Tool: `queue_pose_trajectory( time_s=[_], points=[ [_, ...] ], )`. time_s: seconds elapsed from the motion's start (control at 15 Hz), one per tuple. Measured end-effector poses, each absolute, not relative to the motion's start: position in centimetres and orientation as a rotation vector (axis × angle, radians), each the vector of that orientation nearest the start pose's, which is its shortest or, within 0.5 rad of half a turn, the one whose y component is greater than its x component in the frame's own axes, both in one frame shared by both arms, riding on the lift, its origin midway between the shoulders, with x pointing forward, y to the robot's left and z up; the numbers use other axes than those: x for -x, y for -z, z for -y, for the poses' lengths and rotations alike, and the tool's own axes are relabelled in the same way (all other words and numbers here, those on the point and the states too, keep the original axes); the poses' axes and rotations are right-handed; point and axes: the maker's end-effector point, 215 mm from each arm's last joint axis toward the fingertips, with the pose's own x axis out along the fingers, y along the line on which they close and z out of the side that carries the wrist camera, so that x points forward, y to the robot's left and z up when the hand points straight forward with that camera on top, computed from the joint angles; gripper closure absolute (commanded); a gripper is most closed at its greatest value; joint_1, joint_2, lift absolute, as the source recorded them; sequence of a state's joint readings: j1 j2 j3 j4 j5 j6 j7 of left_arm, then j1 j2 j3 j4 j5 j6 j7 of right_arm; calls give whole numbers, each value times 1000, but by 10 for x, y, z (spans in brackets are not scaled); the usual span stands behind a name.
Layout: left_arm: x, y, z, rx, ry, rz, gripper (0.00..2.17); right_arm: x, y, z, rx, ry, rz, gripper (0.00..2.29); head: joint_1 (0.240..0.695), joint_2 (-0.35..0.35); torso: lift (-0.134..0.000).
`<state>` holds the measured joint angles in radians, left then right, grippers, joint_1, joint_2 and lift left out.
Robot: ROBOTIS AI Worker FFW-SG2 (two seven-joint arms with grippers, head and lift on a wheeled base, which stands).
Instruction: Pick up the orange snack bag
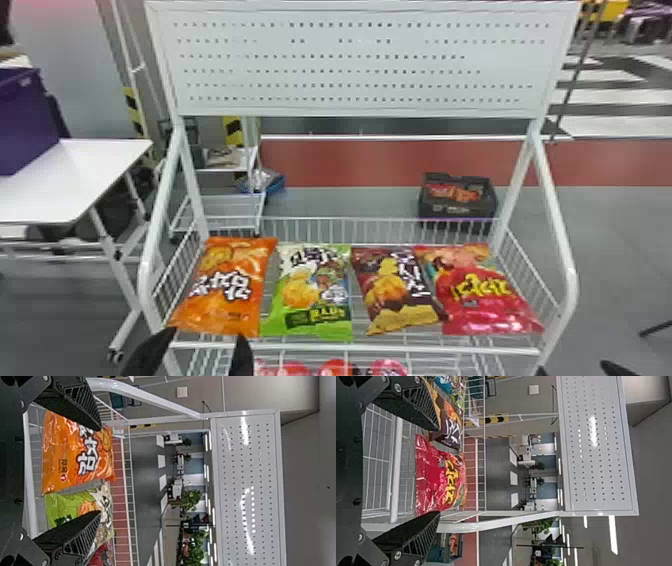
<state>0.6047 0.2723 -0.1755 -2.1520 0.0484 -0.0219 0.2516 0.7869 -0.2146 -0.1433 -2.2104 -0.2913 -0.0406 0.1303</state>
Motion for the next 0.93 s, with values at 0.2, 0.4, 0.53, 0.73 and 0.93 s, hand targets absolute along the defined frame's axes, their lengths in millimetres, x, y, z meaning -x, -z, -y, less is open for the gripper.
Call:
queue_pose_trajectory(
  time_s=[0.2, 0.4, 0.53, 0.73, 0.93],
  points=[
    [-426, 335, -185, -85, 64, -40, 151, -367, 336, 272, -42, -140, -92, 147, 499, 0, 0],
    [-445, 337, -168, -90, 89, -47, 154, -367, 336, 272, -41, -139, -93, 147, 499, 0, 0],
    [-460, 341, -157, -92, 103, -61, 154, -367, 337, 272, -40, -138, -95, 147, 499, 0, 0],
    [-482, 348, -146, -95, 112, -83, 154, -366, 339, 272, -38, -136, -98, 147, 499, 0, 0],
    [-508, 359, -142, -110, 110, -121, 154, -366, 340, 272, -36, -134, -99, 147, 499, 0, 0]
  ],
)
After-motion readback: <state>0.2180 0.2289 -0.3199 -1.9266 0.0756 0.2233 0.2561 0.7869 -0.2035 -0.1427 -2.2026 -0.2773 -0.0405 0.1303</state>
